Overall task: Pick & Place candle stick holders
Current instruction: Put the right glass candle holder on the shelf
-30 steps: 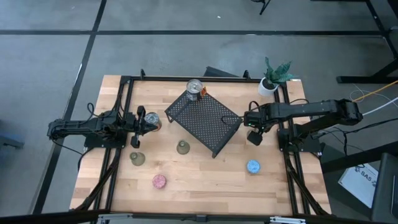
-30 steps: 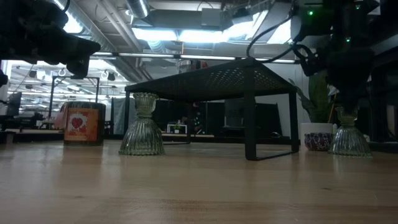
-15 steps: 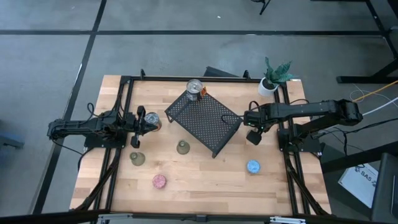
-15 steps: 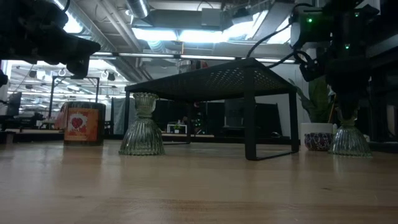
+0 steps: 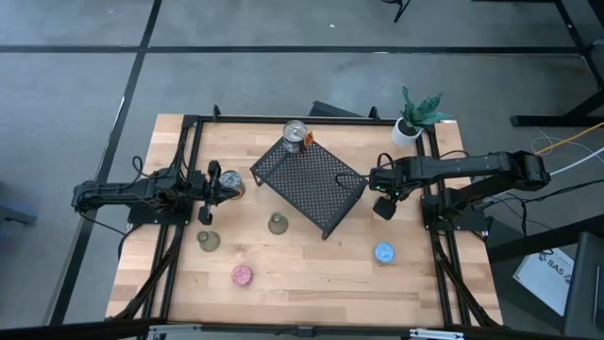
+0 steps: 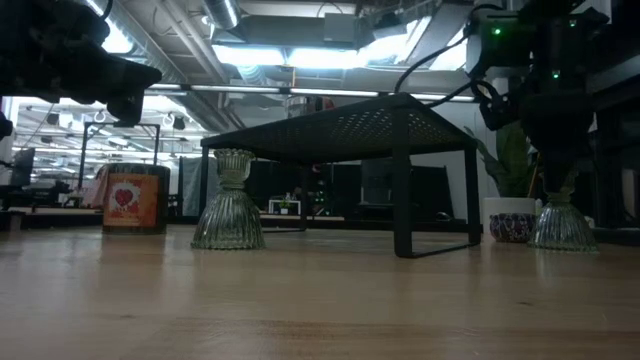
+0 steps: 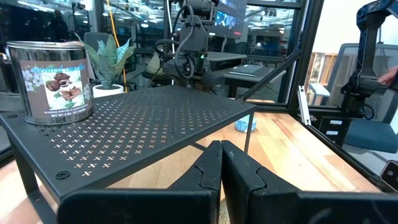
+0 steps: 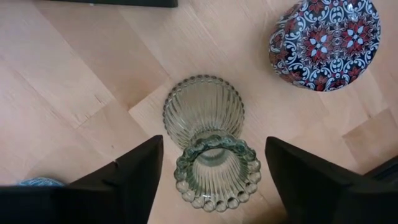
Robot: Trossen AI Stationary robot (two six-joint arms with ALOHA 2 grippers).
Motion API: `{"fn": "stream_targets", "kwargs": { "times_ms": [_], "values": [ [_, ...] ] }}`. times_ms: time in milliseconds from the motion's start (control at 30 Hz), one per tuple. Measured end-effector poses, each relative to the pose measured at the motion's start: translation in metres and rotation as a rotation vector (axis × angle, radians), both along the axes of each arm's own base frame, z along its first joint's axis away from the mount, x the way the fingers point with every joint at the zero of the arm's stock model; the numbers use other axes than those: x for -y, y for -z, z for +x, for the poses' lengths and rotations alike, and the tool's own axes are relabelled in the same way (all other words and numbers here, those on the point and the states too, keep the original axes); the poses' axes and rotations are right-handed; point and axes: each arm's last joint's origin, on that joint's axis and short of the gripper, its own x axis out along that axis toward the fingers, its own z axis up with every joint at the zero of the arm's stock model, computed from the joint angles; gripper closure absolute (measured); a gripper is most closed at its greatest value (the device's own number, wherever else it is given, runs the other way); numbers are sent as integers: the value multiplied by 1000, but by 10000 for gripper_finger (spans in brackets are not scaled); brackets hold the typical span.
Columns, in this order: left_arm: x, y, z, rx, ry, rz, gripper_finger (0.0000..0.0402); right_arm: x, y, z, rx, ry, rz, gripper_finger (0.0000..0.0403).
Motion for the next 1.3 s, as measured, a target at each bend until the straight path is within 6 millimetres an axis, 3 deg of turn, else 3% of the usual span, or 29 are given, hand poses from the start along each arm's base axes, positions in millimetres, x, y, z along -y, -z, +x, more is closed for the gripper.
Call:
{"fn": "stream_targets", "kwargs": {
  "times_ms": [1300],
  "values": [
    [0,0,0,0,0,0,400,-1,0,0,-3,1,23,215]
  ]
}}
